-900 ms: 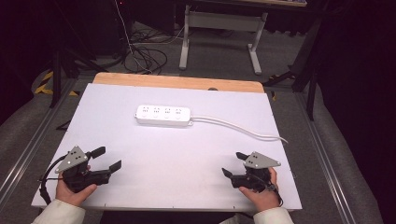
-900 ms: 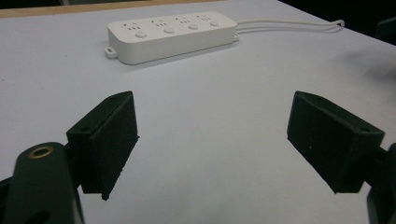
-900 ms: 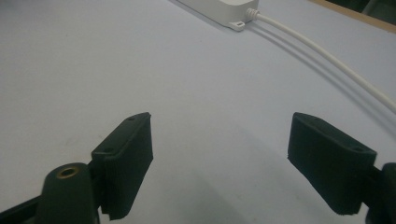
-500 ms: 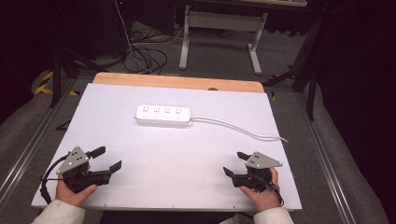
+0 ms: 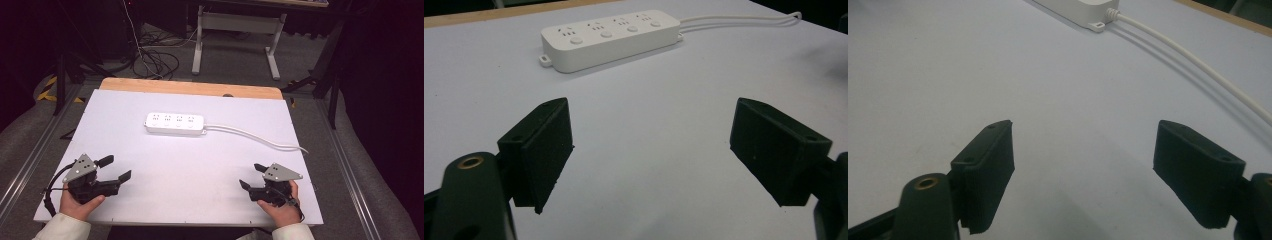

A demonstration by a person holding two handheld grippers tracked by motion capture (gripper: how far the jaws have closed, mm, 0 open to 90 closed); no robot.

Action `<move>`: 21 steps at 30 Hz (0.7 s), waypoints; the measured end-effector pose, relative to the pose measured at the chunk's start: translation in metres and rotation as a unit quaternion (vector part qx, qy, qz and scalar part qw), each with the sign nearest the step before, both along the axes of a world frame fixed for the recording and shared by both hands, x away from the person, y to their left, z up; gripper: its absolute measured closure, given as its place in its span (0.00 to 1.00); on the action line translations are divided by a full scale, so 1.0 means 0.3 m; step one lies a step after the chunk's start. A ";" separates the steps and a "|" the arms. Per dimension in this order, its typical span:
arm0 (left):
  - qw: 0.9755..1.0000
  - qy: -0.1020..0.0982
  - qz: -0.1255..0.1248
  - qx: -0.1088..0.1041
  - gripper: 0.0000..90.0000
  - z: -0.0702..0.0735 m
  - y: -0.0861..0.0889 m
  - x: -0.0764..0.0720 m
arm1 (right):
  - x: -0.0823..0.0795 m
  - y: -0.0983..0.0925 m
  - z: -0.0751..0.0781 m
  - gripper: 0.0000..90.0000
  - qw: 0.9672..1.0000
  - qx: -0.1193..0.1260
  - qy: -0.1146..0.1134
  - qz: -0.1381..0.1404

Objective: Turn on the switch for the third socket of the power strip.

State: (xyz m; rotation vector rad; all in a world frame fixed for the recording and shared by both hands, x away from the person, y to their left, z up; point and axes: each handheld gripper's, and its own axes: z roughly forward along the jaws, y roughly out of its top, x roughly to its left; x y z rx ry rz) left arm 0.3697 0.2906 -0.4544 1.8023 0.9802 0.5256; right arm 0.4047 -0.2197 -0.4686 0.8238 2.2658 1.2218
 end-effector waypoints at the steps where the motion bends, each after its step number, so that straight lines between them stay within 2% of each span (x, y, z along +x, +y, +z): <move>1: 1.000 -0.003 -0.001 0.002 0.20 0.004 -0.002 0.001 | -0.002 -0.002 0.001 0.27 1.000 0.002 0.001 -0.001; 8: 1.000 -0.002 -0.008 0.017 0.21 0.044 -0.020 0.013 | -0.001 -0.001 -0.001 0.28 1.000 0.001 0.003 -0.002; 10: 1.000 0.005 -0.012 0.015 0.21 0.060 -0.028 0.023 | 0.001 0.002 -0.004 0.28 1.000 -0.005 0.005 -0.003; 21: 1.000 0.006 -0.022 0.021 0.21 0.120 -0.056 0.061 | -0.001 0.001 -0.004 0.28 1.000 -0.002 0.007 -0.002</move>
